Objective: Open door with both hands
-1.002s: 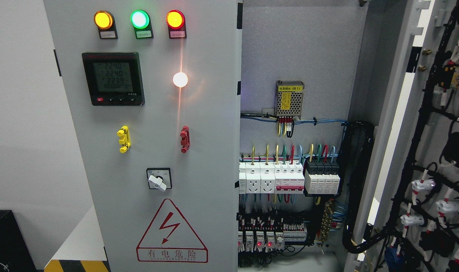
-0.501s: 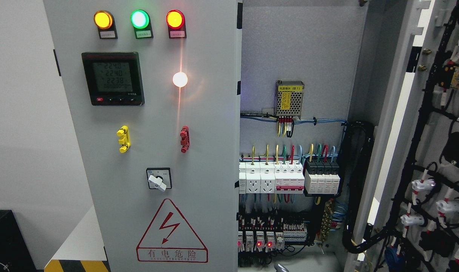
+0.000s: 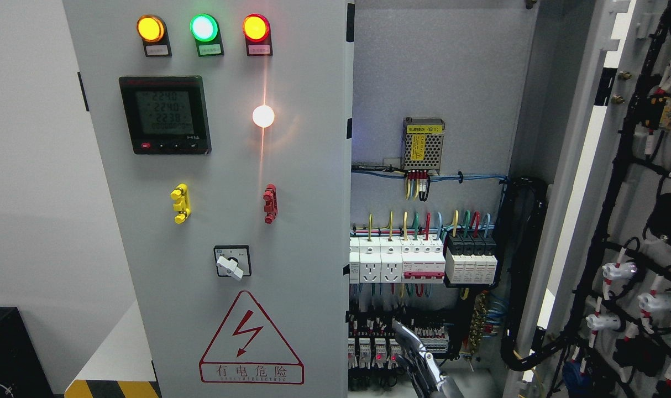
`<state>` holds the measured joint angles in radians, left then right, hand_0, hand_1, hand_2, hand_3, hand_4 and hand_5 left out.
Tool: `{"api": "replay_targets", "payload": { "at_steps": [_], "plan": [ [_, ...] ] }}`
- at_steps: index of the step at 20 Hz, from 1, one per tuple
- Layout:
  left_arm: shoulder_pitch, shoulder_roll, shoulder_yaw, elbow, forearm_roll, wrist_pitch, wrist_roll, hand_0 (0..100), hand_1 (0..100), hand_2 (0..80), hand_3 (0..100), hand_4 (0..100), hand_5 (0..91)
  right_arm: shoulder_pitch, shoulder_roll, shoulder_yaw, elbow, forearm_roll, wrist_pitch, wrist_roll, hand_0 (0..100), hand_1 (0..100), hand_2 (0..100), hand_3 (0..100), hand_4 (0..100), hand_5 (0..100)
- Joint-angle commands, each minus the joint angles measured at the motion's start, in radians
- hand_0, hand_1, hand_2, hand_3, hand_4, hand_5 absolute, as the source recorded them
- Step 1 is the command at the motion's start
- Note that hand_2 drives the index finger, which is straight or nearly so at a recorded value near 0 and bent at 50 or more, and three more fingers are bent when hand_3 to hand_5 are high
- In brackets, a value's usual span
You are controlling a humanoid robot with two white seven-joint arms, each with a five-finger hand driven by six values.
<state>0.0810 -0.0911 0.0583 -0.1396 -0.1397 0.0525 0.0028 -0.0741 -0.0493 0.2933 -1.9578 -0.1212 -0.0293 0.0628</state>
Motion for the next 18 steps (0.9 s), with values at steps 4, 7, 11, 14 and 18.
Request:
{"api": "replay_targets", "payload": {
  "at_steps": [4,7,11,14,18],
  "plan": [
    [-0.001,0.001,0.000,0.000,0.000,0.000,0.000,0,0,0.0,0,0,0.0,-0.139,0.089,-0.043,0.039,-0.012,0.139,0.002,0,0,0,0,0,0],
    [0.000,0.001,0.000,0.000,0.000,0.000,0.000,0,0,0.0,0,0,0.0,-0.186,0.097,-0.062,0.059,-0.061,0.187,0.002,0,0,0,0,0,0],
    [0.000,0.001,0.000,0.000,0.000,0.000,0.000,0,0,0.0,0,0,0.0,-0.257,0.097,-0.068,0.126,-0.063,0.193,0.000,0,0,0,0,0,0],
    [-0.001,0.001,0.000,0.000,-0.001,0.000,0.000,0,0,0.0,0,0,0.0,-0.303,0.097,-0.088,0.190,-0.064,0.196,0.000,0,0,0,0,0,0],
    [-0.001,-0.001,0.000,0.000,0.000,0.000,0.000,0,0,0.0,0,0,0.0,-0.351,0.097,-0.092,0.237,-0.066,0.196,0.002,0,0,0,0,0,0]
  ]
}}
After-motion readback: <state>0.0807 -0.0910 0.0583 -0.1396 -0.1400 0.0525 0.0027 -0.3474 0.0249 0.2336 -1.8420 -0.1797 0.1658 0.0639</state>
